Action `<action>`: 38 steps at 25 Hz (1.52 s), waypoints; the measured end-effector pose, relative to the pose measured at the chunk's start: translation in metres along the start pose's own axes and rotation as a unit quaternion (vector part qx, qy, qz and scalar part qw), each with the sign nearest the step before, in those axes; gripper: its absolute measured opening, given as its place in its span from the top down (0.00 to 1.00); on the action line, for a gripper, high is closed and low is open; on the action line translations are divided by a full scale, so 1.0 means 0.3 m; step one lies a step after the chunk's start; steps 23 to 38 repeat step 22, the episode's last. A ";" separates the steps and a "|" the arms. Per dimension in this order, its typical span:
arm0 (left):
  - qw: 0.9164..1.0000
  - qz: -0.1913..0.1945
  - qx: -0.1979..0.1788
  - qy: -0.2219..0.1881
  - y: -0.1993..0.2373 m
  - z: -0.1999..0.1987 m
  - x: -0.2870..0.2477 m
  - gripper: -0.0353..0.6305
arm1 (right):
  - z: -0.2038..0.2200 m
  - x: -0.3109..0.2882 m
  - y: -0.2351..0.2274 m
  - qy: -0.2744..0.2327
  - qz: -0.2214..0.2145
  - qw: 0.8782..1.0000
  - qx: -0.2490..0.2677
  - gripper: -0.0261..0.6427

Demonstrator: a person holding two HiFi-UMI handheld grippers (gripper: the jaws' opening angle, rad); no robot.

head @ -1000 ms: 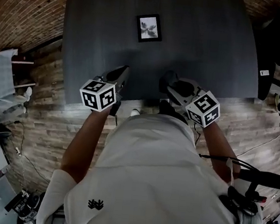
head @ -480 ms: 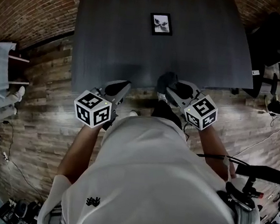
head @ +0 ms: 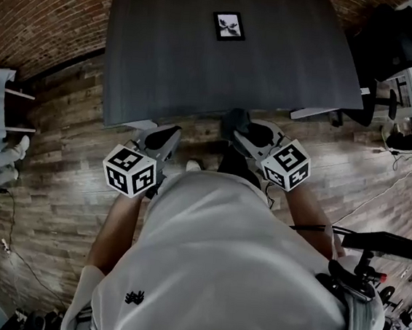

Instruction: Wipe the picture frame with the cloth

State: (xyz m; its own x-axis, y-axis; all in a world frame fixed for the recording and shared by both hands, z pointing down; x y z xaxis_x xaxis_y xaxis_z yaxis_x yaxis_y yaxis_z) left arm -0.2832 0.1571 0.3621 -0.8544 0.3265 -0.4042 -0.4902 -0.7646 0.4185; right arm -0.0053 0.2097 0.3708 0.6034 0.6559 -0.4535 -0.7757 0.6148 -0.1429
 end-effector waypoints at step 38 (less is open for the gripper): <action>1.000 -0.015 -0.015 -0.001 -0.034 0.074 0.063 0.93 | 0.003 -0.010 0.116 0.001 -0.013 1.000 0.023 0.80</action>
Point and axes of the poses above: the fingertips, and each gripper's own axes: x backward along the fingers, y to its left, z out of its underside, the point moved 10 cm from there along x, backward along the fingers, and after that the axes turned 1 degree about z, right-handed, at the moved point
